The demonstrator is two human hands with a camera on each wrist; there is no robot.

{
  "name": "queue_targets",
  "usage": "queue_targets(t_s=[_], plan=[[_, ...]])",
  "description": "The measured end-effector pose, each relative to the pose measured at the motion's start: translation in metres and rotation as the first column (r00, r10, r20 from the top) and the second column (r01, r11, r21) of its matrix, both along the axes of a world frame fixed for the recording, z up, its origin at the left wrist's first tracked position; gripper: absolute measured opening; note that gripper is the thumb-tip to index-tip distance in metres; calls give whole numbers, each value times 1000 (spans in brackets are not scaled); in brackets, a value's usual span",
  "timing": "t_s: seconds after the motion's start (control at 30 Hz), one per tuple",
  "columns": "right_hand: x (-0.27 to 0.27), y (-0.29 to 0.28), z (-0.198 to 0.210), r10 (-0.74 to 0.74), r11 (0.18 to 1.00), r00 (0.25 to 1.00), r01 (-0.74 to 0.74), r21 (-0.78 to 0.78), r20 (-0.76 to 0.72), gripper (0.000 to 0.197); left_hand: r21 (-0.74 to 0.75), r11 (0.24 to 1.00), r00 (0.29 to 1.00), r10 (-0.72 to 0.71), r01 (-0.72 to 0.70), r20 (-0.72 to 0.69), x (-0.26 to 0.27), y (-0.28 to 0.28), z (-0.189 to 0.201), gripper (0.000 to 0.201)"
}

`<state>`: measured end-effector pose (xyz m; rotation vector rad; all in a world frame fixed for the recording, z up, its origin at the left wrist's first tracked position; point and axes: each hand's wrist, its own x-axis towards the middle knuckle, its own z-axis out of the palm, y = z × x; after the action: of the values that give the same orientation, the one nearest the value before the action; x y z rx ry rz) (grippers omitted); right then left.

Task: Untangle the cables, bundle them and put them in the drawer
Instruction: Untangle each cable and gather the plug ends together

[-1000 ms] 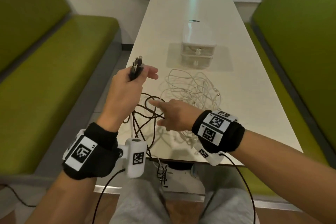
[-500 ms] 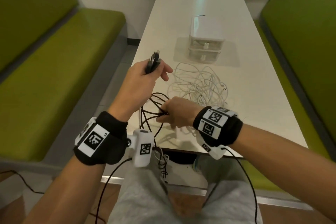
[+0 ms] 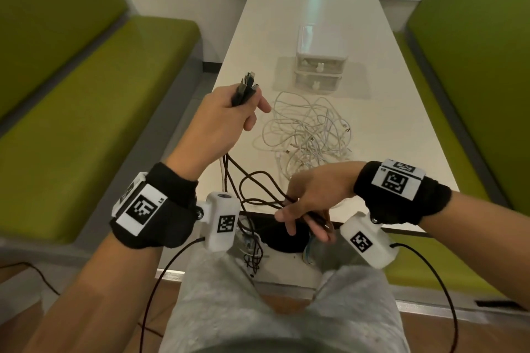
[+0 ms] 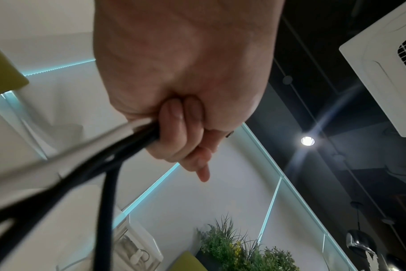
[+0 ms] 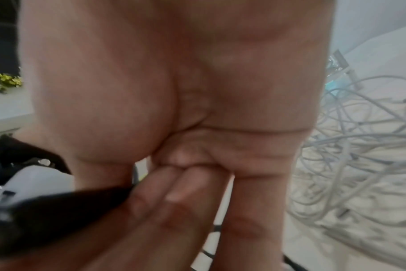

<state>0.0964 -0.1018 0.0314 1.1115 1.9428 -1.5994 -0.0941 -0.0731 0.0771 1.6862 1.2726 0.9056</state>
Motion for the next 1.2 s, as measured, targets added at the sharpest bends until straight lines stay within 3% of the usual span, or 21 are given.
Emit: queue_targets(t_s=[0.17,0.4,0.57,0.7,0.8,1.0,1.13,1.2], plan=[[7,-3,-11,-54,998,997,53,-18,-50,50,-51,999,998,5,-2,57,-6,-3,6,35],[-1,-6,-19,130,950,973,-177,-256,-191,69,-133,990,993,-37,53,115,-9,-13,5,36],[3,1,-26,45,926,976,-120,-358,-212,65,-149,987,994,-49,63,94,-6,-13,7,37],[-4,-7,-22,51,879,966,-164,-449,-254,59,-166,983,991,-61,80,119,-5,-14,12,37],[-12,-7,-17,74,912,975,-152,-382,-212,62,-171,981,990,-67,87,120,-6,-14,13,36],[-7,-5,-29,69,974,997,-62,-217,29,76,-195,978,997,-71,76,33,-3,-16,2,37],[6,-14,-46,-174,958,983,183,-220,57,60,-226,971,997,-83,83,10,-7,-20,-4,37],[4,-22,-57,-263,958,965,263,-115,16,48,-262,958,992,-126,116,-22,-7,-22,-7,36]])
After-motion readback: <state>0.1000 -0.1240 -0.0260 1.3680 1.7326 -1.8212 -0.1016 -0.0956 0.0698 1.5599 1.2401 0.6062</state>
